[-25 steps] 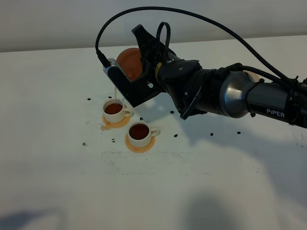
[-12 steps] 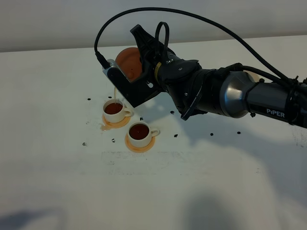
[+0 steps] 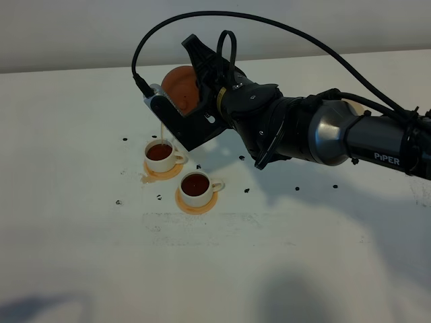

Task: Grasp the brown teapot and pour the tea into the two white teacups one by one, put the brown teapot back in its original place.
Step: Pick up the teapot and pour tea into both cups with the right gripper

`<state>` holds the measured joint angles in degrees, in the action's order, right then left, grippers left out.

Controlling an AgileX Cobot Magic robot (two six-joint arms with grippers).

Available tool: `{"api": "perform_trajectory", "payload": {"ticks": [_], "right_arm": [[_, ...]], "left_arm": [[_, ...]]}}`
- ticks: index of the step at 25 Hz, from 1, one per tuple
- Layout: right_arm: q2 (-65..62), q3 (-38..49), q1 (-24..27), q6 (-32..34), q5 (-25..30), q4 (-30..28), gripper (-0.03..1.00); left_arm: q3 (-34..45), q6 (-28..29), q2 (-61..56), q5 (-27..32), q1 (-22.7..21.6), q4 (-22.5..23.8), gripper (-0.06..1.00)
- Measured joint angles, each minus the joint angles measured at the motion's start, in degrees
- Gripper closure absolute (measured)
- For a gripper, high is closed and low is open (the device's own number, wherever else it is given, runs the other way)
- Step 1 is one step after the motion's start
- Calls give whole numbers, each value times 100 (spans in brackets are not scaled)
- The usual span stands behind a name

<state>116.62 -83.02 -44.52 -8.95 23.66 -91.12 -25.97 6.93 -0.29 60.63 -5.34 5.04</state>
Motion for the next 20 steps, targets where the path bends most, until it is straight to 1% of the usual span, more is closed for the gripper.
{"api": "perform_trajectory", "payload": {"ticks": [20], "right_arm": [[0,0,0,0,-26,-53,87]], "left_arm": [[0,0,0,0,0,0,69]]}}
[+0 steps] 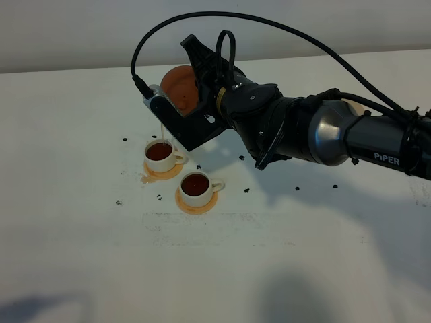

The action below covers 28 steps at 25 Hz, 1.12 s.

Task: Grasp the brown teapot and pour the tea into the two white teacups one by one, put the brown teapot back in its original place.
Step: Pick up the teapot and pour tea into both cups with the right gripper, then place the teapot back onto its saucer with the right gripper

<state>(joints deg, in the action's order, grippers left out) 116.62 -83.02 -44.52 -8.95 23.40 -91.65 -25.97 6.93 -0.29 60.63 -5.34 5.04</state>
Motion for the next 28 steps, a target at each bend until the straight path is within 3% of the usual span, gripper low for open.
{"api": "perform_trajectory", "payload": {"ticks": [7,14,18,21,28], "right_arm": [[0,0,0,199,-147,159,87],[0,0,0,1106,-449,953,87],[0,-165,21,1271,-382,1576,87],[0,-416,136,1305,-319,2495,87],[0,-891,500,1114,-35,5464,87]], "left_arm": [[0,0,0,0,0,0,69],[0,0,0,0,0,0,69],[0,0,0,0,0,0,69],[0,0,0,0,0,0,69],[0,0,0,0,0,0,69]]}}
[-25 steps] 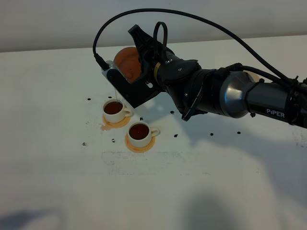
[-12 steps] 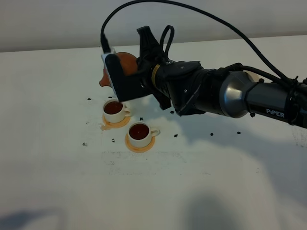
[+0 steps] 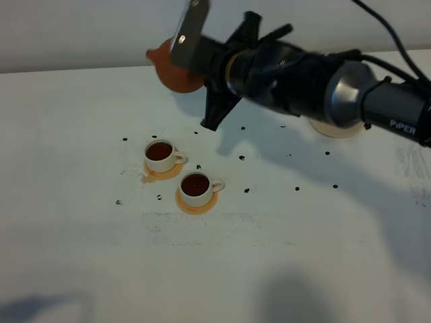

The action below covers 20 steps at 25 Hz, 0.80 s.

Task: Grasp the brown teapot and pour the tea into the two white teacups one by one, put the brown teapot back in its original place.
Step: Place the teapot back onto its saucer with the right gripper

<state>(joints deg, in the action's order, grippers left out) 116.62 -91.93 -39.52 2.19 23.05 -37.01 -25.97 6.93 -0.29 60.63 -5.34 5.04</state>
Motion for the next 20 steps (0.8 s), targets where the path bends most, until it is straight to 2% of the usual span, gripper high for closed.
{"api": "perform_trajectory", "payload": {"ticks": [3,6,8,12,20], "right_arm": [[4,-1,122,-219,131,1174,87],[79,-56,204,-311,270,1952,87],[202,-158,220,-328,446,2275,87],[493,-459,254,-341,913,2633,87],[1063,-1048,282,-341,1721,2783,87]], "left_arm": [[0,0,0,0,0,0,69],[0,0,0,0,0,0,69],[0,0,0,0,0,0,69],[0,0,0,0,0,0,69],[0,0,0,0,0,0,69]]}}
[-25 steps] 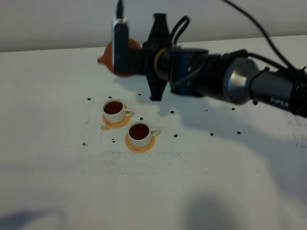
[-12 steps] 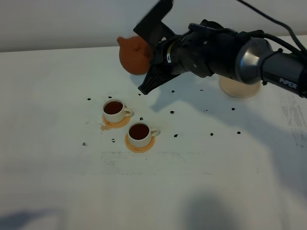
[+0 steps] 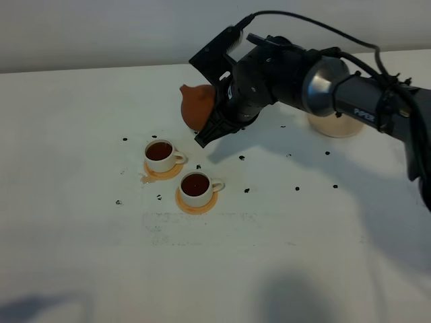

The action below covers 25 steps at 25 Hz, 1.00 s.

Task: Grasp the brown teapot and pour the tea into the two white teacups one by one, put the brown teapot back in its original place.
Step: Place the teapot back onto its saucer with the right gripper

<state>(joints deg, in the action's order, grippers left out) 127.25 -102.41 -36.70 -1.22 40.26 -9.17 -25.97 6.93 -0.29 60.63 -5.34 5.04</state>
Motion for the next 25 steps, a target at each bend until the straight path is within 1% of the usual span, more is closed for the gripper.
{"api": "perform_trajectory", "payload": {"ticks": [8,13,17,22,25], "right_arm": [[313,-38,0,0,25,308,87],[382,-62,0,0,51,325,87],[382,-331,0,0,432,325,87],[122,-397,62,0,598,314,87],[-167,-397,227,12,721,300,87]], "left_arm": [[0,0,0,0,0,0,69],[0,0,0,0,0,0,69],[0,0,0,0,0,0,69],[0,0,0,0,0,0,69],[0,0,0,0,0,0,69]]}}
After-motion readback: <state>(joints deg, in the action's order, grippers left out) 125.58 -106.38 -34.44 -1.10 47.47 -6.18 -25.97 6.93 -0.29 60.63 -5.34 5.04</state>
